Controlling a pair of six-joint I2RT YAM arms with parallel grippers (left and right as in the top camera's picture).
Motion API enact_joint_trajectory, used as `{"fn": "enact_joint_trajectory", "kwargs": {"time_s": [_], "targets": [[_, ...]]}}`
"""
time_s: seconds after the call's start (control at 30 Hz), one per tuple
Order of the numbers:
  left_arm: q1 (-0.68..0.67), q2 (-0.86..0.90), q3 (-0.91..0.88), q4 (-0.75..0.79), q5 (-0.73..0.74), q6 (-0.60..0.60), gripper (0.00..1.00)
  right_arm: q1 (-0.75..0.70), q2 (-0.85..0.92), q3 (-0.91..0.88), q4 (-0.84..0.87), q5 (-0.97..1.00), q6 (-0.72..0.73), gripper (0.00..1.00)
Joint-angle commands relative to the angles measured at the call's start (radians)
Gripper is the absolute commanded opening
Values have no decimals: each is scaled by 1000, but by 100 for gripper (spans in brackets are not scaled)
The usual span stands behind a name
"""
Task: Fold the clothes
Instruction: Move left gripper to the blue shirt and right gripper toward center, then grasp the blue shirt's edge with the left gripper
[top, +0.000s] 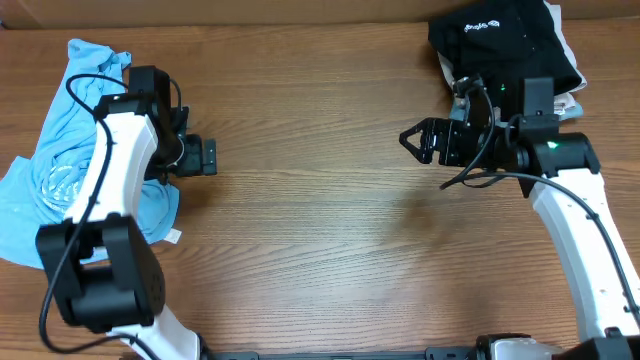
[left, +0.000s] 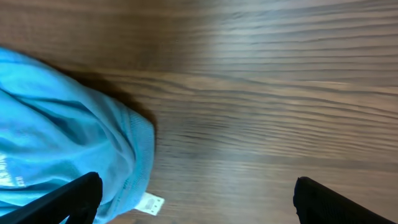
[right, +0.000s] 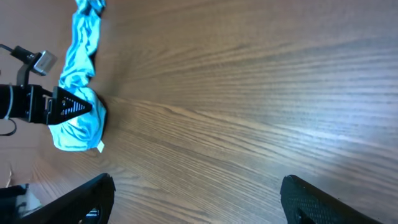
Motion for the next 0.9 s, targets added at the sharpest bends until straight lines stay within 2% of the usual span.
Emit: {"fn": "enact_joint_trajectory", "kwargs": {"time_s": [0.0,0.1,0.63,0.77,0.87], "targets": [[20,60,14,2,-41,-26,100,7,10,16,5,-15,-7,88],[35,100,14,1,-78,-26,97,18,18,16,9,-7,-7,87],[58,250,14,5,-117,-26,100,37,36,16,10,26,-7,85],[58,265,14,5,-117,-26,91,37,38,16,9,26,-7,84],[58,265,14,11,-119,-25,74,37,38,16,10,26,-7,84]]}}
